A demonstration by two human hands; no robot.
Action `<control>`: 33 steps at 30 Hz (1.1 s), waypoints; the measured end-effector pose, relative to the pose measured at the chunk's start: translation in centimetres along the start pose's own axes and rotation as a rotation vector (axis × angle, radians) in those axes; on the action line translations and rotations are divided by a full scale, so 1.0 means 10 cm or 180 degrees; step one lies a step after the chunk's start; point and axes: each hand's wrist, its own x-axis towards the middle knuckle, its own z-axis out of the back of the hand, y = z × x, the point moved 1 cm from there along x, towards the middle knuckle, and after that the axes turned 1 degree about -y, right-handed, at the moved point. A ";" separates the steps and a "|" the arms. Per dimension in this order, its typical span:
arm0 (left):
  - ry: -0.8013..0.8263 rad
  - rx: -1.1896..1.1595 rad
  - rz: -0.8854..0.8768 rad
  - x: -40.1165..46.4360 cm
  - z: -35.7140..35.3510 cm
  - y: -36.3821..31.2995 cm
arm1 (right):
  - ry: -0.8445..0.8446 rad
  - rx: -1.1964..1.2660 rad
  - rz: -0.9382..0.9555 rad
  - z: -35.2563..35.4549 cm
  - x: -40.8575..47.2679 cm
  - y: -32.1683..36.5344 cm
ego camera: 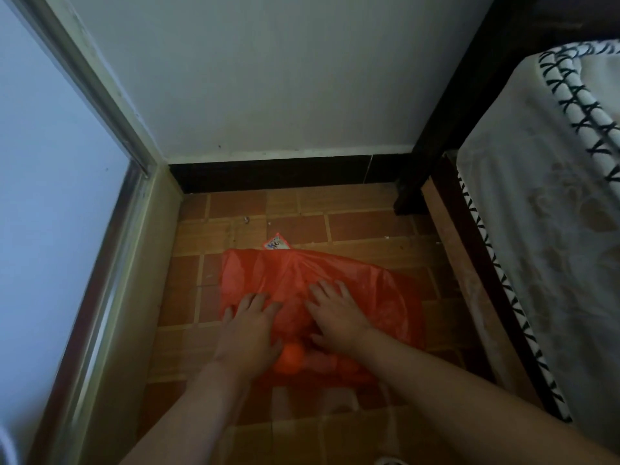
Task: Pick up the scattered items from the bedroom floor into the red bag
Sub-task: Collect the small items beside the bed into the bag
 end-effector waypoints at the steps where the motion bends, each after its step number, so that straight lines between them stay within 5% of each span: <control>1: 0.0028 -0.0017 0.0010 0.00 0.00 0.01 | 0.0016 -0.0024 0.0081 -0.03 0.00 0.01; 5: 0.0094 0.0021 0.0013 -0.03 0.02 0.11 | -0.0196 -0.0020 0.0305 -0.18 -0.09 0.14; 15: 0.0111 0.0005 -0.0144 -0.06 -0.01 0.21 | -0.0177 0.0198 -0.0425 -0.32 -0.05 0.01; 21: -0.0073 -0.0323 -0.0076 -0.01 0.02 0.12 | -0.0732 0.0626 0.0149 -0.24 -0.01 0.08; 27: -0.0419 -0.0589 0.0193 -0.01 0.02 0.25 | 0.0299 0.0963 -0.0405 -0.22 0.31 0.09; 33: -0.0462 -0.0533 0.0265 -0.07 -0.06 0.42 | 0.0291 0.0937 -0.0539 -0.25 0.47 0.03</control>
